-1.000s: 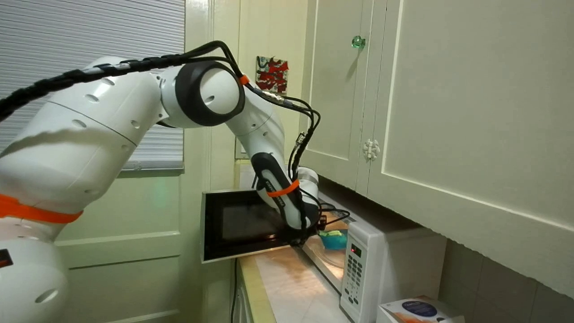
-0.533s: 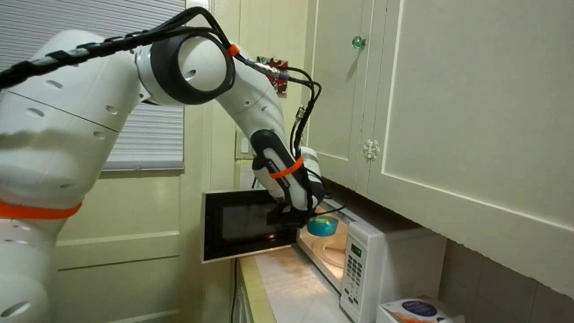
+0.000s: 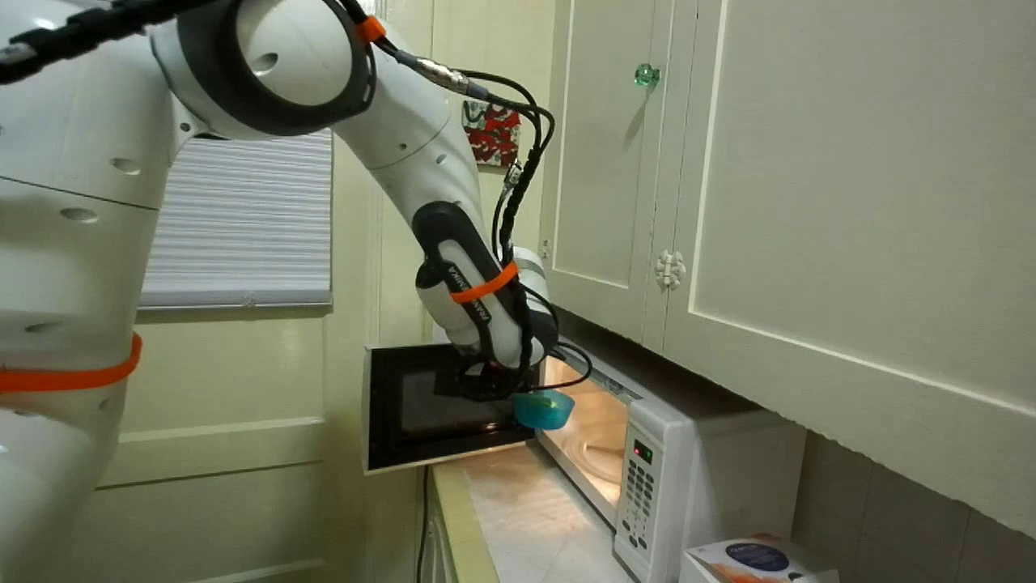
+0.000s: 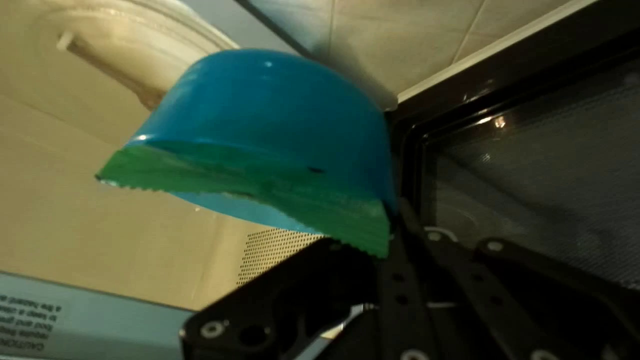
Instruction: Take the blue bowl out of the microwave
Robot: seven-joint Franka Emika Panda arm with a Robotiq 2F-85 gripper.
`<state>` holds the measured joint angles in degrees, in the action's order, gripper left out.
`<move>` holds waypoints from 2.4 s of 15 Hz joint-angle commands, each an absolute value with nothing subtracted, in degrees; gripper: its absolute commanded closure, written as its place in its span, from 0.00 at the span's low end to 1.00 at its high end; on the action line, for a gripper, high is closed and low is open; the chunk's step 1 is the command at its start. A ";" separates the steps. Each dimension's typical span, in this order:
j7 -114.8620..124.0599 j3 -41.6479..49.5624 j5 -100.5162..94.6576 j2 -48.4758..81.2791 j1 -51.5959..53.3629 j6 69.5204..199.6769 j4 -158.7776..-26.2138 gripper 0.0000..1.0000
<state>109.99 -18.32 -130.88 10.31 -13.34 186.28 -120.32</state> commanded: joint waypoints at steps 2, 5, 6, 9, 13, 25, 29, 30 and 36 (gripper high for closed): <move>117.56 -21.51 -131.98 -0.33 -18.62 185.34 -133.96 0.99; 120.15 -19.63 -130.16 -7.52 -19.41 182.74 -143.93 0.99; 120.91 -18.89 -129.84 -9.54 -19.80 182.05 -146.89 0.99; 122.17 -16.24 -129.94 -16.14 -21.50 180.22 -155.36 0.99; 120.57 -11.50 -131.66 -19.19 -26.24 174.94 -161.47 0.99; 119.52 -8.85 -130.91 -11.19 -32.22 156.47 -158.84 0.99; 119.61 -4.36 -129.42 -6.25 -37.22 149.27 -158.80 0.99; 119.60 5.34 -129.37 -4.84 -30.38 147.81 -158.56 0.99; 137.24 18.55 -142.53 -0.08 -25.95 152.17 -152.12 0.99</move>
<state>126.50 14.53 -136.08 -2.78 -29.02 150.71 -155.61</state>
